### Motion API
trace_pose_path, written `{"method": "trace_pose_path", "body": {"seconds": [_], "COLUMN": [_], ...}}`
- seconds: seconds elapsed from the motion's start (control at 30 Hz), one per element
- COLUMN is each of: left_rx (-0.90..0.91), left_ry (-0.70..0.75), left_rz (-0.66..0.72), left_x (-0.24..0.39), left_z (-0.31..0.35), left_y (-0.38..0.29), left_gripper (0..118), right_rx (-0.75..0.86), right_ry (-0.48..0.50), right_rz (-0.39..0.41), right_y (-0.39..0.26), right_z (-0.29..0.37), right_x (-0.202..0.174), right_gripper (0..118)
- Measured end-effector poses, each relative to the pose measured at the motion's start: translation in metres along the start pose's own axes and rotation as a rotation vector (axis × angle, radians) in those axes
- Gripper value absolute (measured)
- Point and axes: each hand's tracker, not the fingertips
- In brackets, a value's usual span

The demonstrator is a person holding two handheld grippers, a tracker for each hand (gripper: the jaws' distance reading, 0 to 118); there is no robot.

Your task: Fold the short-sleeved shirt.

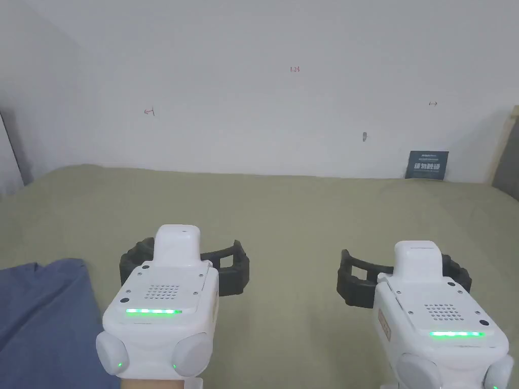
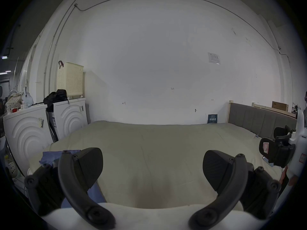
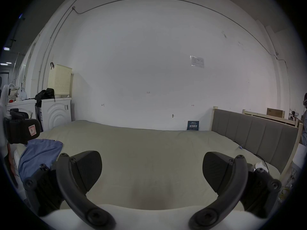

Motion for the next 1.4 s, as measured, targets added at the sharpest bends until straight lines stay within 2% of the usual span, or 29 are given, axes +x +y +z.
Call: {"method": "trace_pose_path", "body": {"seconds": [0.27, 0.53, 0.67, 0.8, 1.4], "left_rx": [0.0, -0.005, -0.006, -0.005, -0.011], "left_ry": [0.002, 0.002, 0.001, 0.001, 0.002], "left_rz": [-0.01, -0.008, -0.008, -0.012, -0.022], "left_x": [0.001, 0.002, 0.002, 0.003, 0.003], "left_z": [0.001, 0.001, 0.001, 0.002, 0.002], "left_y": [0.001, 0.0, 0.0, 0.0, -0.001], "left_gripper": [118, 118, 118, 118, 118], "right_rx": [0.003, 0.019, 0.02, 0.025, 0.014], "right_ry": [0.005, 0.002, 0.026, 0.018, 0.008], "right_rz": [0.003, 0.007, 0.003, 0.024, 0.005], "right_y": [-0.004, 0.001, 0.002, -0.001, 0.001], "right_z": [0.001, 0.007, 0.007, 0.003, 0.006], "right_x": [0.001, -0.013, -0.011, -0.006, -0.007], "right_gripper": [118, 118, 118, 118, 118]}}
